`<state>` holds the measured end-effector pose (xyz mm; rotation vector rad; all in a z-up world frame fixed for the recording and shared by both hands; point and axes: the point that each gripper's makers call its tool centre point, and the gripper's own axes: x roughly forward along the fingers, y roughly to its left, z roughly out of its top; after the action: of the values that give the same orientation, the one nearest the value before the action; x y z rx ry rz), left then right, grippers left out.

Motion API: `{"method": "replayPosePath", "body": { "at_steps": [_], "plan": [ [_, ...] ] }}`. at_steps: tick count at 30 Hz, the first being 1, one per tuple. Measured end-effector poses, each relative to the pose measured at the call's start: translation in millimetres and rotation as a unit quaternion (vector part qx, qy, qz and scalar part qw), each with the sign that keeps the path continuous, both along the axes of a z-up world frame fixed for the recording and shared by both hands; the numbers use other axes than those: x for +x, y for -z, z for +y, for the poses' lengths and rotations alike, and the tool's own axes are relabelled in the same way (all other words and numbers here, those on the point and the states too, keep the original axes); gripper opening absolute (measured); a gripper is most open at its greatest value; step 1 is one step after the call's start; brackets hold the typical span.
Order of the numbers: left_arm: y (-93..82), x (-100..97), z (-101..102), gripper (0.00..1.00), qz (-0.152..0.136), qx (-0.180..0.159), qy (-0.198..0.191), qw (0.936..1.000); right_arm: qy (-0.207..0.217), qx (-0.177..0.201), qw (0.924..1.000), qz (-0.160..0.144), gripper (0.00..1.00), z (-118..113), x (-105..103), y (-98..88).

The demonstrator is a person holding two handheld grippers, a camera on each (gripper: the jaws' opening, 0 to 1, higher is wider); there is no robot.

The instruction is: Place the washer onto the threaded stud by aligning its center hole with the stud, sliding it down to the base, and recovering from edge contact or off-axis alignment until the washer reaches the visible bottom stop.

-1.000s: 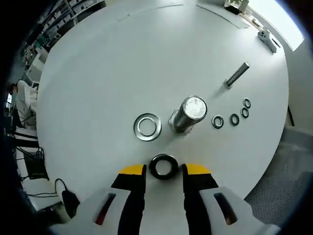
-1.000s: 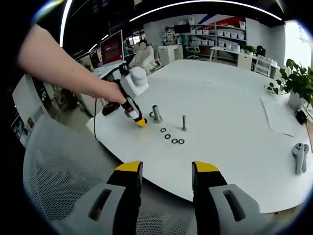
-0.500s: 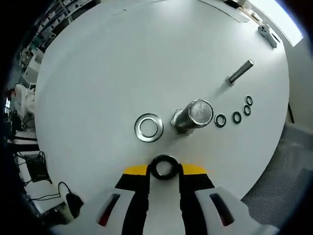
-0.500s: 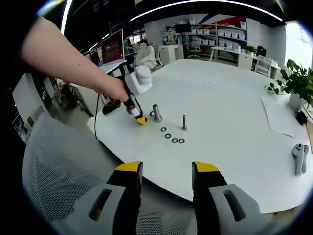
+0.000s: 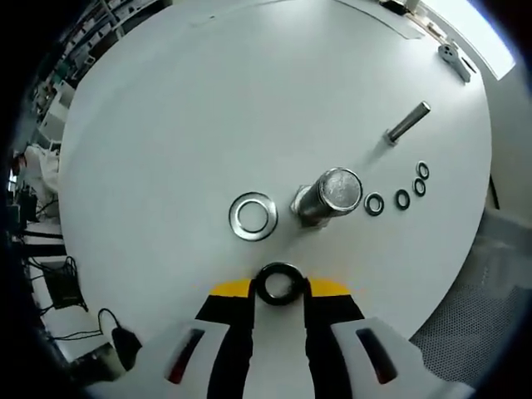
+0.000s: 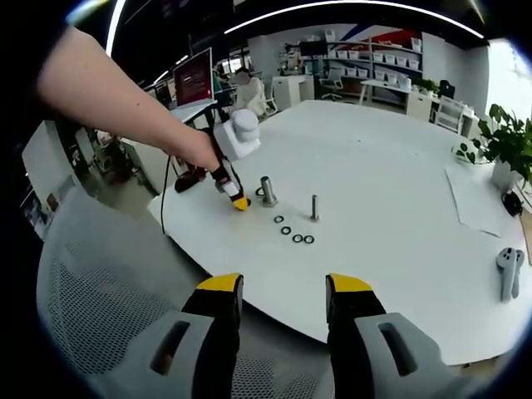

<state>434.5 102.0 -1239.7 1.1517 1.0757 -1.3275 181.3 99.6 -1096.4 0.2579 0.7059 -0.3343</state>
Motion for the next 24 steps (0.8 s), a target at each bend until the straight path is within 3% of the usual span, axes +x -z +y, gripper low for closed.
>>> {"method": "replayPosePath", "body": {
  "at_steps": [6, 9, 24],
  "plan": [
    [0.3, 0.8, -0.3, 0.21, -0.012, -0.021, -0.012, 0.9996, -0.003, -0.002, 1.0000, 0.000, 0.42, -0.1, 0.4, 0.1],
    [-0.3, 3.7, -0.1, 0.21, -0.003, -0.033, -0.021, 0.9992, -0.003, -0.001, 1.0000, -0.001, 0.42, 0.4, 0.7, -0.1],
    [2.8, 8.1, -2.5, 0.19, 0.000, -0.025, -0.028, 0.9993, -0.007, 0.001, 1.0000, 0.003, 0.42, 2.2, 0.2, 1.4]
  ]
}}
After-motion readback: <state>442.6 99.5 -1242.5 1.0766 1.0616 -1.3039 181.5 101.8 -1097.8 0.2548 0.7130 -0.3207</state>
